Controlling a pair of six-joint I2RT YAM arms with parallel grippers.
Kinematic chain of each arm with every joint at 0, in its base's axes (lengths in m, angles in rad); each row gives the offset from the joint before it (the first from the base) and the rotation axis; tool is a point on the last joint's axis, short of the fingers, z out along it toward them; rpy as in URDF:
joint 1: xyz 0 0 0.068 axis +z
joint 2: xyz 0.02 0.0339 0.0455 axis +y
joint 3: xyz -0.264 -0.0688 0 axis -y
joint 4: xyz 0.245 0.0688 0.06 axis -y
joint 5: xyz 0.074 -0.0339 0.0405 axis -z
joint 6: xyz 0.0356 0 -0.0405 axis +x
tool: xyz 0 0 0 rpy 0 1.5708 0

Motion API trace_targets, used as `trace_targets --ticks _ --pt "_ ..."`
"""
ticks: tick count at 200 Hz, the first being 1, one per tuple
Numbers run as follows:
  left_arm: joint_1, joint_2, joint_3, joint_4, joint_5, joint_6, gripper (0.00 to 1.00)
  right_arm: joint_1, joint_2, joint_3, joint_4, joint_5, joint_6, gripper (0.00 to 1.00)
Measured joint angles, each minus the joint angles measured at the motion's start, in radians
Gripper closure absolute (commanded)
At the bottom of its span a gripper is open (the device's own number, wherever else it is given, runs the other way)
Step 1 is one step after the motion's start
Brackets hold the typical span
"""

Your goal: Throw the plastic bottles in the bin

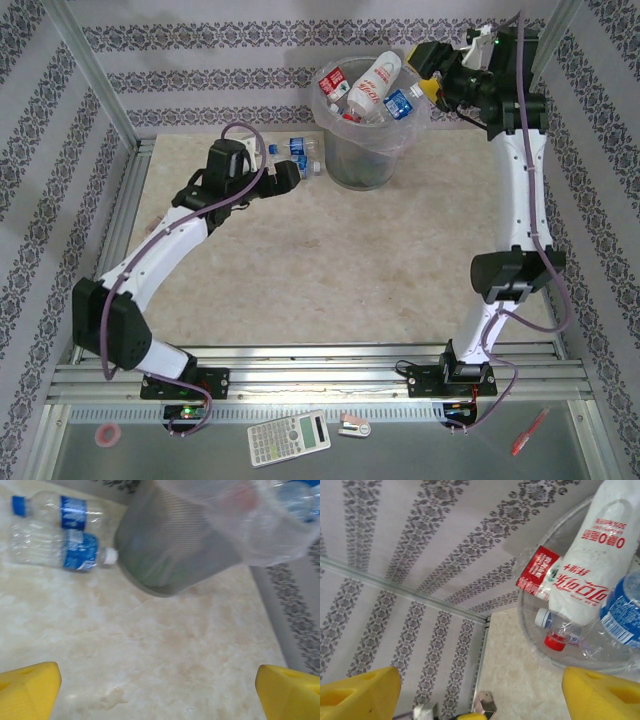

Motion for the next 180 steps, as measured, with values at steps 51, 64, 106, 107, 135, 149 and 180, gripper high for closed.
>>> trace_targets --ticks 51,64,106,107,135,149,180 --pt "0.031 0.184 0.174 -0.147 -0.048 0.000 0.00 0.000 -0.122 -0.151 0.016 -0.016 -0.062 0.11" --pt "0.040 0.232 0.213 -0.163 -0.045 -0.001 0.00 0.000 -0.147 -0.195 0.016 -0.018 -0.074 0.10" --pt "0.078 0.359 0.248 -0.156 0.015 -0.058 0.00 0.000 -0.229 -0.303 0.014 -0.022 -0.114 0.07" --pt "0.079 0.361 0.249 -0.155 0.016 -0.059 0.01 0.000 -0.230 -0.305 0.014 -0.022 -0.115 0.07" --pt "0.103 0.441 0.275 -0.139 0.040 -0.113 0.00 0.000 -0.290 -0.359 0.014 -0.023 -0.130 0.07" --pt "0.114 0.476 0.291 -0.127 0.042 -0.138 0.00 0.000 -0.320 -0.390 0.016 -0.023 -0.136 0.06" --pt "0.137 0.554 0.353 -0.122 0.042 -0.162 0.00 0.000 -0.373 -0.452 0.015 -0.023 -0.147 0.06"
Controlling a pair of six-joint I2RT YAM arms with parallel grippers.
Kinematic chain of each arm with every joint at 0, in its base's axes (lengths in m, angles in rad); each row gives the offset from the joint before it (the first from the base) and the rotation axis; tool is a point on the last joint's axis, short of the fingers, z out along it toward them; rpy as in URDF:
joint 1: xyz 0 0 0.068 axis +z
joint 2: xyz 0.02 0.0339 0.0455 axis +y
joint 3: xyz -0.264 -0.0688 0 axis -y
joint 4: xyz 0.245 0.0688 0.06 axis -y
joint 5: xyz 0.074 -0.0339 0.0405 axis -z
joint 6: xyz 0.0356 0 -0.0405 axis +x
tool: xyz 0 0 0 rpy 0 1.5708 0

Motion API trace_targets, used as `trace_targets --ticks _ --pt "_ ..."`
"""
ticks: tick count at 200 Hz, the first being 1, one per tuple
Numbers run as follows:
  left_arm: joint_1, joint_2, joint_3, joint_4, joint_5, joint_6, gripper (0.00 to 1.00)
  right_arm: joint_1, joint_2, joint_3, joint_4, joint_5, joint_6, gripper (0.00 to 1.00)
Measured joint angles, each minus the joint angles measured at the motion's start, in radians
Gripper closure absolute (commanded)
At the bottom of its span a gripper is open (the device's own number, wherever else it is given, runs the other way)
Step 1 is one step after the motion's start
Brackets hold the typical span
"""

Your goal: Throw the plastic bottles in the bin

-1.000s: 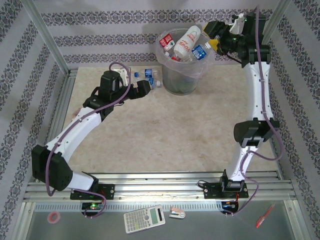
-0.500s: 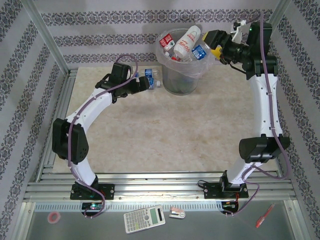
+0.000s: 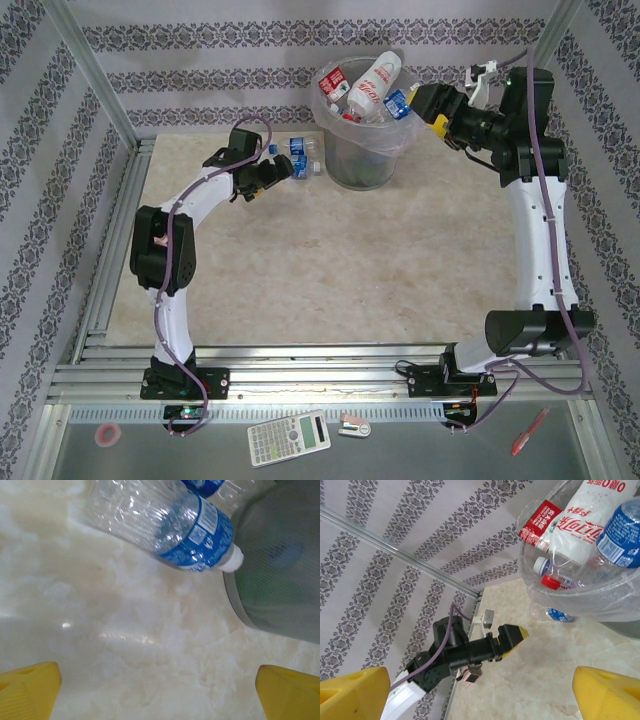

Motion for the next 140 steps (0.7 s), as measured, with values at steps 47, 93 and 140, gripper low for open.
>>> trace_targets --ticks 47,93,140 --pt "0.032 0.121 0.104 0.041 0.008 -0.021 0.00 0.000 -0.020 -0.045 -0.004 -0.005 -0.003 0.03" --pt "0.045 0.235 0.235 0.057 0.019 -0.030 0.00 0.000 -0.036 -0.063 -0.007 -0.019 -0.003 0.03" --pt "0.046 0.367 0.454 0.004 0.017 -0.015 0.02 0.000 -0.045 -0.074 -0.012 -0.026 -0.003 0.03"
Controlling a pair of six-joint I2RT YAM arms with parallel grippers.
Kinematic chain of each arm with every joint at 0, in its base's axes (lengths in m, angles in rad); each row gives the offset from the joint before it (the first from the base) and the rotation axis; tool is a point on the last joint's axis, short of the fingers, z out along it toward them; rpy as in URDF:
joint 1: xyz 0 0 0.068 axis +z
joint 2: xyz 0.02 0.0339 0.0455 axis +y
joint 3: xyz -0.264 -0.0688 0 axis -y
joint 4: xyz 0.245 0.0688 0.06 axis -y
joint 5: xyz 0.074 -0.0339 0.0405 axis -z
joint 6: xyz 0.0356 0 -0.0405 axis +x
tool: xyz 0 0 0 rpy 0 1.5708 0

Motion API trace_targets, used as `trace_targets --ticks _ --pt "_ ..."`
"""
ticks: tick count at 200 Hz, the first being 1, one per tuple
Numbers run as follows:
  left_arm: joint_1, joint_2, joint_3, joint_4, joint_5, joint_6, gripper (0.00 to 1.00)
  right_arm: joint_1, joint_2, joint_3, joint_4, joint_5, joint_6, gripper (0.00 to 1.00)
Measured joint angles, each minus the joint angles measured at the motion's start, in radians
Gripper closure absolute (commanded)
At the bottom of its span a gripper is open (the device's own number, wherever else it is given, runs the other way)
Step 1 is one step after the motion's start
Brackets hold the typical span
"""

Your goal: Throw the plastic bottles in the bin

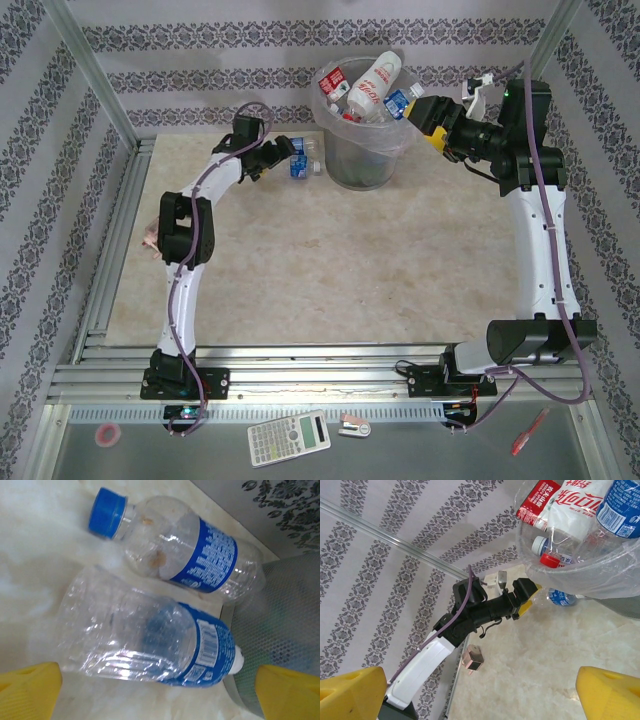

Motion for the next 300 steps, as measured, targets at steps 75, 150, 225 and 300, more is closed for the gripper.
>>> trace_targets --ticks 75,150,225,300 --pt "0.000 0.132 0.207 -0.182 -0.020 0.042 0.05 0.000 0.000 0.000 -0.003 -0.003 0.000 0.03" --pt "0.000 0.208 0.307 -0.246 -0.035 0.061 0.01 0.000 0.000 0.000 -0.003 -0.004 0.000 0.03" --pt "0.000 0.200 0.269 -0.166 -0.030 0.017 0.00 0.000 -0.011 -0.026 -0.004 -0.012 0.000 0.03" --pt "0.000 0.201 0.307 -0.148 -0.037 -0.110 0.00 0.000 -0.021 -0.039 -0.006 -0.019 0.000 0.03"
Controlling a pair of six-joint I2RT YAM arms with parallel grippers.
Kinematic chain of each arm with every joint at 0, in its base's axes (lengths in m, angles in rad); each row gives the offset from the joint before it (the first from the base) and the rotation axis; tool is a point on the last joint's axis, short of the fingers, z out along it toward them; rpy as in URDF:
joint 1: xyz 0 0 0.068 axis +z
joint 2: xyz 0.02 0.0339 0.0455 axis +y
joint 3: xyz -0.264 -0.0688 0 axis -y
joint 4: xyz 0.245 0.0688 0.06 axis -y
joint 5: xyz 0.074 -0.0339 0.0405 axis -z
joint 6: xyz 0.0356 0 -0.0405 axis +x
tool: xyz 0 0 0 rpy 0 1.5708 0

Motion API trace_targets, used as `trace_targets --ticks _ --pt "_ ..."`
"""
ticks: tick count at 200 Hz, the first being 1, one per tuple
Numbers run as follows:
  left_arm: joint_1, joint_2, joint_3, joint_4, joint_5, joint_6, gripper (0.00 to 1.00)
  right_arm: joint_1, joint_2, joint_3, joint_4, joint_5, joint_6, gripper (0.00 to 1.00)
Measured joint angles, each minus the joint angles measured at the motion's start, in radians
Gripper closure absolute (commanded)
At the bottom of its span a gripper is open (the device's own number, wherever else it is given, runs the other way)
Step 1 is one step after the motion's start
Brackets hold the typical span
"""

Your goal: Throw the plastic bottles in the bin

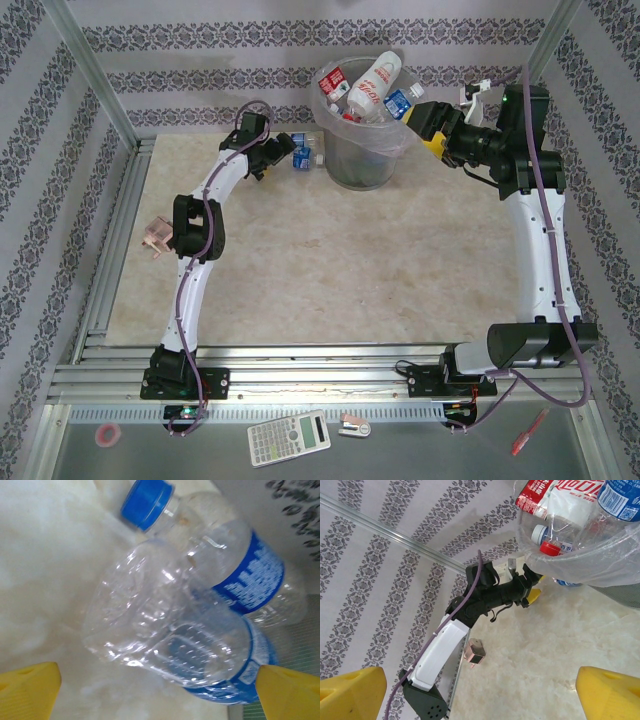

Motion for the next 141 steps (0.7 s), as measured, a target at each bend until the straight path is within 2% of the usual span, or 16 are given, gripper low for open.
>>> trace_targets --ticks 45,77,141 --pt "0.000 0.003 0.002 -0.005 -0.011 -0.048 0.00 0.000 0.000 -0.001 0.000 0.000 0.000 0.03" --pt "0.006 0.074 0.166 -0.097 -0.029 -0.065 0.00 0.000 0.000 -0.013 0.000 0.000 0.000 0.03" --pt "0.019 0.098 0.208 -0.215 -0.037 -0.070 0.04 0.000 0.000 -0.015 0.001 0.000 0.000 0.03"
